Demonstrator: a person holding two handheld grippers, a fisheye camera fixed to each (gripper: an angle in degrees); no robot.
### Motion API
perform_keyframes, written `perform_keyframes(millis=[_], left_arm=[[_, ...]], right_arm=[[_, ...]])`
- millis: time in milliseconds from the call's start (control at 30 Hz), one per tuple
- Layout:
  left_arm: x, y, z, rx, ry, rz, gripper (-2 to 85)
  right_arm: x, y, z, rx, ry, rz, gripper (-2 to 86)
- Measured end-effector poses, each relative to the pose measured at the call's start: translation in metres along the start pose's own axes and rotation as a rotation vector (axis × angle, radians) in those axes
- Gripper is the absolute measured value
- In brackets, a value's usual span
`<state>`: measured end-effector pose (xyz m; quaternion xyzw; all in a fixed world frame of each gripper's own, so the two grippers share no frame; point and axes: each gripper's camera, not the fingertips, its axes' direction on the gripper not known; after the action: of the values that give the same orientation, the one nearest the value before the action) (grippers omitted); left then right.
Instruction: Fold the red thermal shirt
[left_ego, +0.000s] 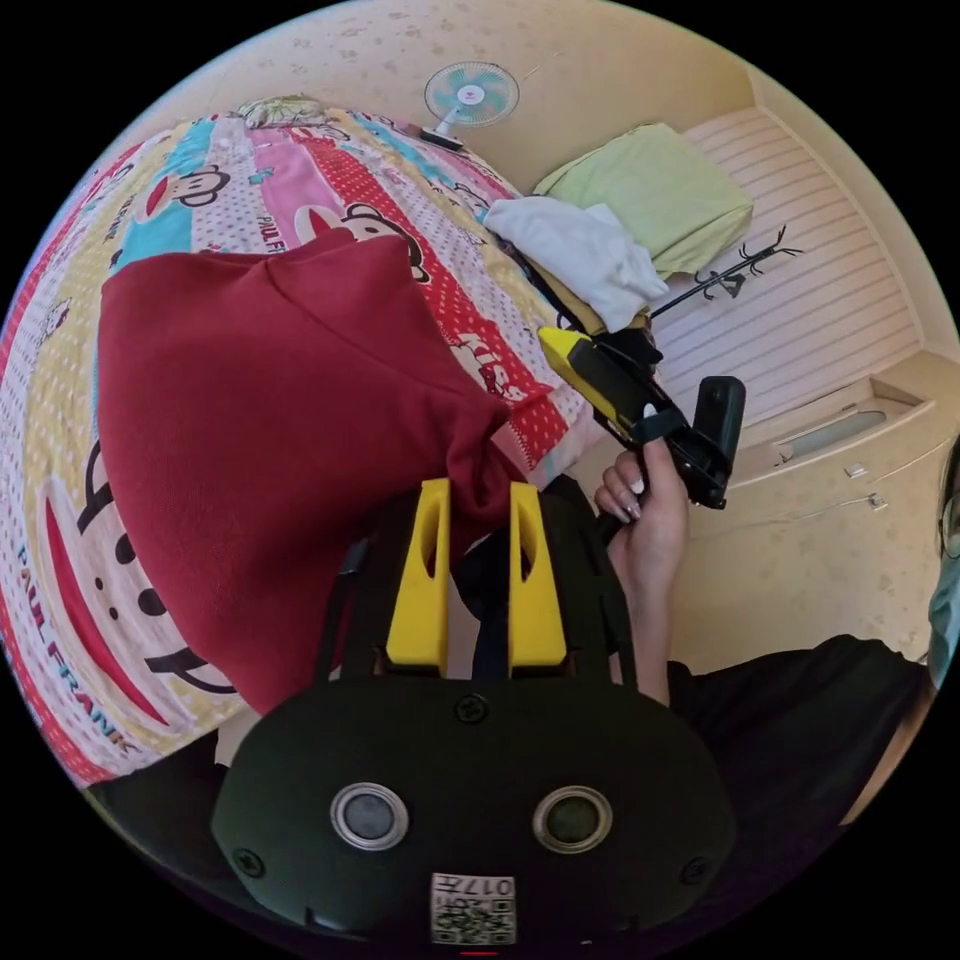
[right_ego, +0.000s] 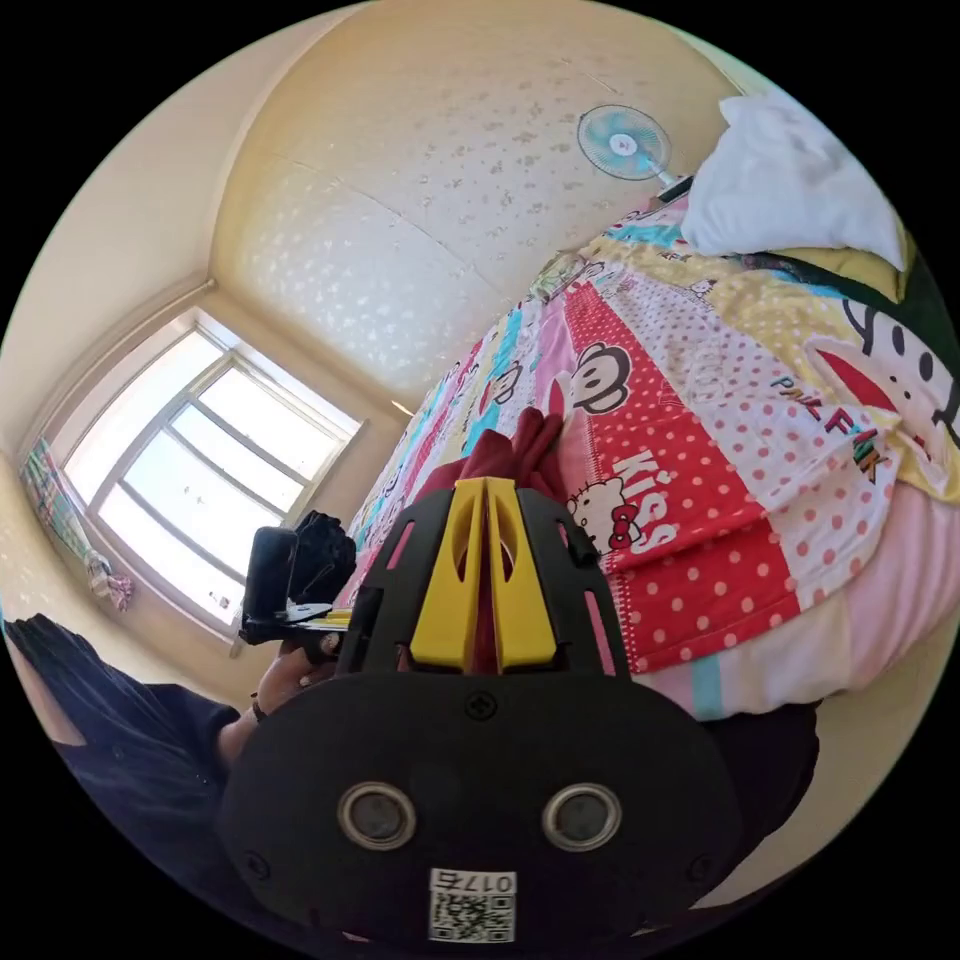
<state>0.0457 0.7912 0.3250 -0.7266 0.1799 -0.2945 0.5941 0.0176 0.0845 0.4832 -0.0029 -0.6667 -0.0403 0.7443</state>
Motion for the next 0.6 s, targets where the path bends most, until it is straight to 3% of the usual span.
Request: perform_keyframes(millis=[233, 467, 600], left_arm=[[0.062, 0.009, -0.018, -0.056, -0.042, 0.046, 12.2], [0.106, 0.008, -0.049, -0.092, -0.499, 0.029, 15.0], [0.106, 0.004, -0.012, -0.163, -0.554, 0.013, 15.5]], right_arm=[[-0.035, -0.017, 0.066, -0.281, 0.054, -0.083, 12.2], [-0.045, -0.03, 0.082, -0.403, 0.105, -0.046, 13.0], [-0.059, -0.039, 0.076, -0.491, 0.104, -0.046, 12.4]])
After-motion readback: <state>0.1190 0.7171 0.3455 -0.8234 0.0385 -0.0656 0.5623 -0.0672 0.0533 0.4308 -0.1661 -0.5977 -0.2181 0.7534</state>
